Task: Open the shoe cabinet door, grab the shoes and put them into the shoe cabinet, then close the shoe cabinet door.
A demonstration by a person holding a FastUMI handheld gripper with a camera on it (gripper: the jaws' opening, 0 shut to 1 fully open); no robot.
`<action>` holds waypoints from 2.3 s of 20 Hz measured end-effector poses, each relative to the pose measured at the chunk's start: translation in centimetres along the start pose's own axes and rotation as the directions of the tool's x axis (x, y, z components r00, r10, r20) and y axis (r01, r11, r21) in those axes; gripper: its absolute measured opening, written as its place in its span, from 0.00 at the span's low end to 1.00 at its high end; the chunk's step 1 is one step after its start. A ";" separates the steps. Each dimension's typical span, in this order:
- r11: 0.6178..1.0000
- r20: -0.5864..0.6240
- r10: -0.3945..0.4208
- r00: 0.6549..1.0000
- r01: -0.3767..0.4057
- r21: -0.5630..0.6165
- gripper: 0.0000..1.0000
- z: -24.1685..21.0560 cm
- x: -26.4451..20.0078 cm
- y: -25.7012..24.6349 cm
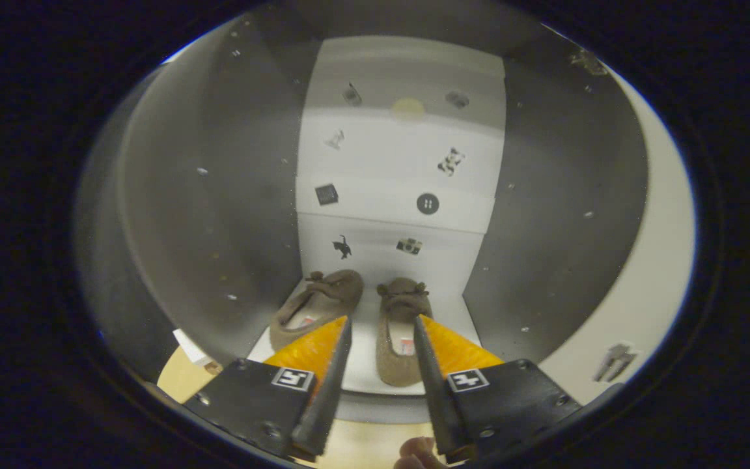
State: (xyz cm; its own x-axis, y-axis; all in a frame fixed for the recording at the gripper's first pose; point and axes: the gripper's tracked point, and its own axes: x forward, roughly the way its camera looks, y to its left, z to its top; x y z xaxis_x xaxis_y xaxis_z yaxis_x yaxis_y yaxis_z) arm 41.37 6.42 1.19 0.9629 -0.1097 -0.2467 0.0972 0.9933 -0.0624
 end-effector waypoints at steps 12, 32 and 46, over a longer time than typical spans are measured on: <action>0.998 0.256 -0.043 0.966 0.029 0.058 0.99 1.3 -29.6 -2.9; 0.948 0.240 -0.317 0.918 0.297 0.118 1.00 -8.7 -40.3 -32.7; 1.000 0.145 -0.017 0.989 0.017 -0.003 1.00 -11.9 -31.5 -26.0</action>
State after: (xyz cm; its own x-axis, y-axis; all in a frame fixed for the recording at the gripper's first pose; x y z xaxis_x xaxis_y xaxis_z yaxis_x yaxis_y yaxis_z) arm 5.46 -16.34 -0.95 0.9874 -0.1199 -0.1029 0.1132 0.9912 -0.0692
